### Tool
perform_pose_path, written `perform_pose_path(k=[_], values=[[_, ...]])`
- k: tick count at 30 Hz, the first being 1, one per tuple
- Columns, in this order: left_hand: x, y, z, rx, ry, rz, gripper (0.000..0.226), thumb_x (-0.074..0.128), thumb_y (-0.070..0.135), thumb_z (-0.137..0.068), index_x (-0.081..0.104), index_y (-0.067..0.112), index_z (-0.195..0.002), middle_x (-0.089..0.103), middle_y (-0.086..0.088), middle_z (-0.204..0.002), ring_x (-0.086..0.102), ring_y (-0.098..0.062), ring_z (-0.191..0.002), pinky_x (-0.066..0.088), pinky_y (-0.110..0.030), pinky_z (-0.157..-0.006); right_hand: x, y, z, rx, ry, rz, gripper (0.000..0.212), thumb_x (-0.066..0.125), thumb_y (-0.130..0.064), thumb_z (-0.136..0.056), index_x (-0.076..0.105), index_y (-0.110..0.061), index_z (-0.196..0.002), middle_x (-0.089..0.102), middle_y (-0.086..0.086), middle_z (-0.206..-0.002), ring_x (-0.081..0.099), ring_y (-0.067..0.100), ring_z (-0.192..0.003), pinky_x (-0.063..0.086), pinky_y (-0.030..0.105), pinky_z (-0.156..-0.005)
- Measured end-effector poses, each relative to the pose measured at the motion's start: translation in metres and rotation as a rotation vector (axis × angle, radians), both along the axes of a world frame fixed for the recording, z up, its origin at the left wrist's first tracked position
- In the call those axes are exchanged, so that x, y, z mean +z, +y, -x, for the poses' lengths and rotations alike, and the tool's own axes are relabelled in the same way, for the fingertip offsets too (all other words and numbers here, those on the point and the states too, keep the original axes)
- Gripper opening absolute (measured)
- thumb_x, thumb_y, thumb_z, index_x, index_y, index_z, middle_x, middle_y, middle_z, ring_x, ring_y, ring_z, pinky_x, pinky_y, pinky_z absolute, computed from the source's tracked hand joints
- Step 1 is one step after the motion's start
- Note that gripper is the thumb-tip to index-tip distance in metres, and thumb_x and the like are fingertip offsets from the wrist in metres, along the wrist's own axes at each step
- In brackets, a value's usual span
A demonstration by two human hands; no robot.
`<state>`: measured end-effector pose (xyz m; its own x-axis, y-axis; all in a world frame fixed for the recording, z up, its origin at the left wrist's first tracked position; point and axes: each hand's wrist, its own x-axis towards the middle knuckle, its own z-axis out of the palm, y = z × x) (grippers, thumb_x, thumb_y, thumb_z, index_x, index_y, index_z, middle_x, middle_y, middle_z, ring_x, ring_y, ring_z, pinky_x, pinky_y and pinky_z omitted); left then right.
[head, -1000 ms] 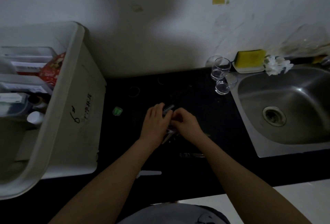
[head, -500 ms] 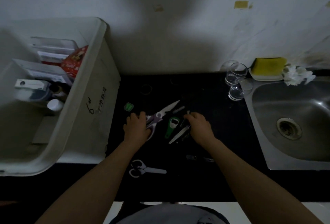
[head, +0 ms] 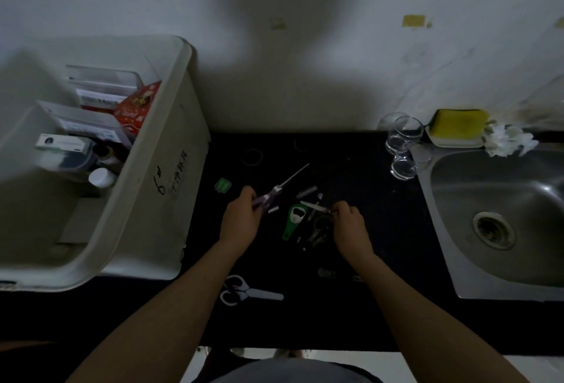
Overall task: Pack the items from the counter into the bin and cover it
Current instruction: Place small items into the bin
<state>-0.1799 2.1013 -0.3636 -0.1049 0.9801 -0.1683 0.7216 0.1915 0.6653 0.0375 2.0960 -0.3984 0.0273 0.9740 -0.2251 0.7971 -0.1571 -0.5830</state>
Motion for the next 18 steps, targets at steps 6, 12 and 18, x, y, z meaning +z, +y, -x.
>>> perform_pose_path(k=[6, 12, 18], values=[[0.022, 0.018, -0.016, 0.013, -0.078, 0.012, 0.027, 0.054, 0.025, -0.094, 0.061, 0.006, -0.078, 0.052, 0.0, -0.063, 0.053, -0.019, -0.063, 0.032, -0.019, -0.044, 0.031, 0.014, 0.011, -0.18, 0.403, -0.099, 0.019, 0.045, -0.013, -0.096, 0.051, -0.011, -0.114, 0.057, 0.01, -0.109, 0.056, 0.022, -0.097, 0.044, 0.028, -0.078], [0.056, 0.036, -0.036, 0.116, -0.44, -0.014, 0.027, 0.059, 0.025, -0.092, 0.062, 0.003, -0.076, 0.056, -0.008, -0.065, 0.051, -0.017, -0.061, 0.04, -0.025, -0.056, 0.082, 0.036, 0.035, -0.349, 0.687, -0.225, 0.015, 0.04, -0.017, -0.098, 0.055, -0.02, -0.1, 0.06, 0.0, -0.085, 0.059, 0.019, -0.082, 0.05, 0.035, -0.073], [0.108, 0.055, -0.031, 0.071, -0.676, -0.13, 0.008, 0.061, 0.015, -0.09, 0.067, 0.012, -0.085, 0.064, -0.007, -0.076, 0.056, -0.009, -0.067, 0.045, -0.021, -0.06, 0.137, 0.05, 0.06, -0.158, 0.786, -0.368, 0.019, 0.046, -0.011, -0.097, 0.06, -0.006, -0.086, 0.055, 0.002, -0.074, 0.048, 0.003, -0.063, 0.039, 0.017, -0.059]])
